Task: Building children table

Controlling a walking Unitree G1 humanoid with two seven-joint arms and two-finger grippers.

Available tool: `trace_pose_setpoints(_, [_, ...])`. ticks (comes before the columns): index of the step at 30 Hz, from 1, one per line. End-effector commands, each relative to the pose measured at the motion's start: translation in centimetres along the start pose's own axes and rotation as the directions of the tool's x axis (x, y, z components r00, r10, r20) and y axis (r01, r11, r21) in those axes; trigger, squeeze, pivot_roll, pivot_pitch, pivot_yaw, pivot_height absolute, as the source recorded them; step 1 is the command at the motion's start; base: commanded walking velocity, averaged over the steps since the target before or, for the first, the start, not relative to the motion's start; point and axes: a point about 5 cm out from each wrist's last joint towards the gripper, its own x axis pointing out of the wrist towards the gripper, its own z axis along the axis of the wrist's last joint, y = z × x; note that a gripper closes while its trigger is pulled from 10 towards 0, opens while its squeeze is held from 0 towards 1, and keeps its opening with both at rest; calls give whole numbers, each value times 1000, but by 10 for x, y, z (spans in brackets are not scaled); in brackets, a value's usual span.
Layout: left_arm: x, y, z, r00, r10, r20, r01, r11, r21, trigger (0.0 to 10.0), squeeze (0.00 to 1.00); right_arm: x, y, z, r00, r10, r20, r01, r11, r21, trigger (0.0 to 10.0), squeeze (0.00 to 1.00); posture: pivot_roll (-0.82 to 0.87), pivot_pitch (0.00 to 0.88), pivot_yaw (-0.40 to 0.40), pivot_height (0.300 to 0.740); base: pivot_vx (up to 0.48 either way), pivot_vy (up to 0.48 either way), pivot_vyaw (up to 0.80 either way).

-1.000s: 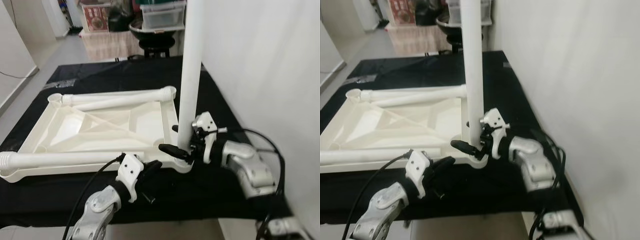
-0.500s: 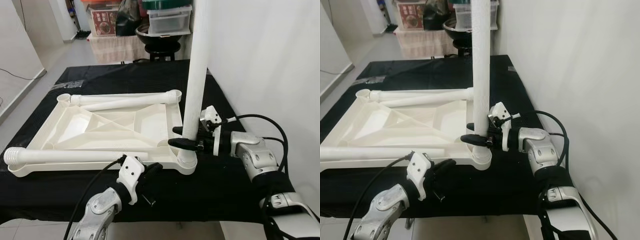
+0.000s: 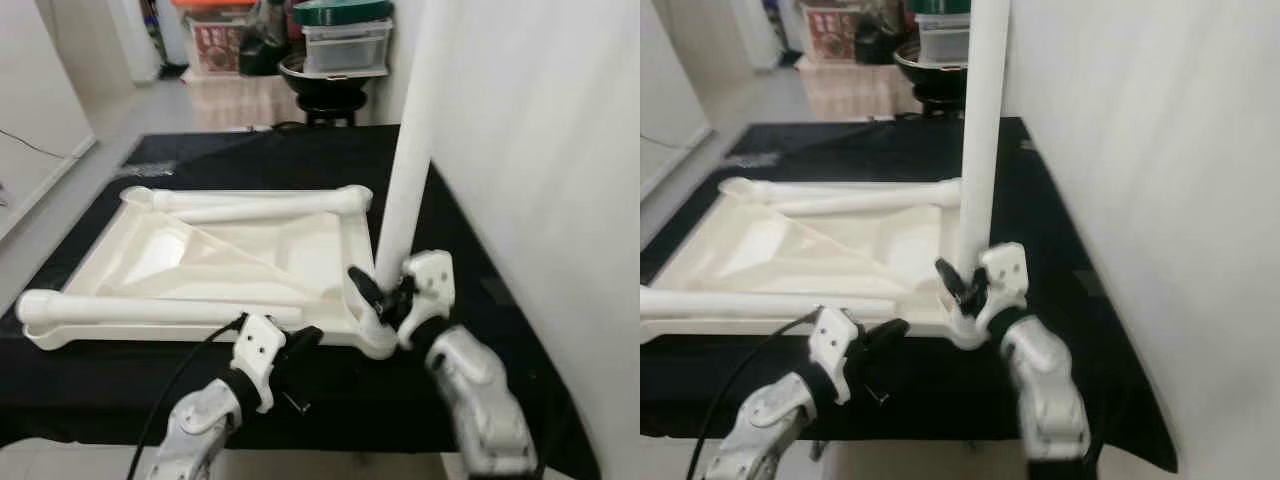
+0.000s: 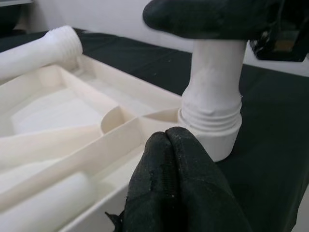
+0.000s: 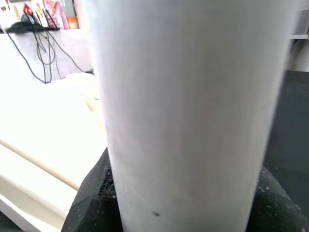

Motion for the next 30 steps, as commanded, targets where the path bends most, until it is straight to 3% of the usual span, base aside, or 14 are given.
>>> trace_pose_setpoints(1, [-2,3,-2,1000,-3,-14,3,1000,-18,10000,0,-4,4,-36,982,35,-185,-24,998,62,0,0,-106,98,3,740,0,0,0])
trace_pose_setpoints(7, [-1,5,-1,1000,13,-9,-13,1000,-22,10000,0,-2,0,-40,981,15,-194,5,994,105,0,0,-111,105,7,740,0,0,0])
trace_pose_setpoints(8, [-1,5,-1,1000,21,-7,-21,999,-23,10000,0,-2,-2,-38,982,24,-187,3,990,141,10000,0,-112,102,7,740,0,0,0])
trace_pose_setpoints(11, [-1,5,-1,1000,25,-5,-25,999,-25,10000,0,-3,-2,-37,982,22,-185,9,986,166,10000,0,-112,102,7,740,0,0,0])
trace_pose_setpoints(12, [0,5,-1,1000,24,-5,-24,999,-25,10000,0,-3,-1,-33,984,58,-166,-26,982,186,10000,1000,-110,100,7,740,0,0,0])
trace_pose_setpoints(13, [0,5,-1,1000,22,-6,-22,999,-25,10000,0,-1,2,-26,982,136,-131,-109,976,189,10000,1000,-105,98,10,740,0,0,0])
trace_pose_setpoints(17, [2,5,-1,1000,19,-6,-19,999,-27,10000,0,1,6,-11,970,226,-86,-211,965,158,10000,1000,-102,93,11,740,0,0,0])
trace_pose_setpoints(19, [3,5,-1,1000,18,-6,-18,999,-28,10000,0,6,-1,7,937,344,-56,-339,938,77,10000,949,-101,93,10,740,0,0,0])
trace_pose_setpoints(20, [3,4,-1,1000,18,-6,-18,999,-29,10000,0,8,-6,14,906,419,-59,-418,908,28,10000,0,-101,89,8,740,0,0,0])
trace_pose_setpoints(23, [4,4,-1,1000,18,-6,-18,999,-30,10000,0,9,-11,18,880,470,-72,-471,882,-1,10000,0,-97,88,3,740,0,0,0])
trace_pose_setpoints(26, [5,3,-1,1000,21,-5,-21,999,-31,10000,0,17,-30,22,823,558,-107,-563,826,-16,10000,0,-86,82,-3,740,0,0,0])
trace_pose_setpoints(30, [5,3,-1,1000,24,-4,-24,999,-30,10000,0,25,-42,26,812,574,-105,-577,817,3,10000,0,-79,81,-5,740,0,0,0])
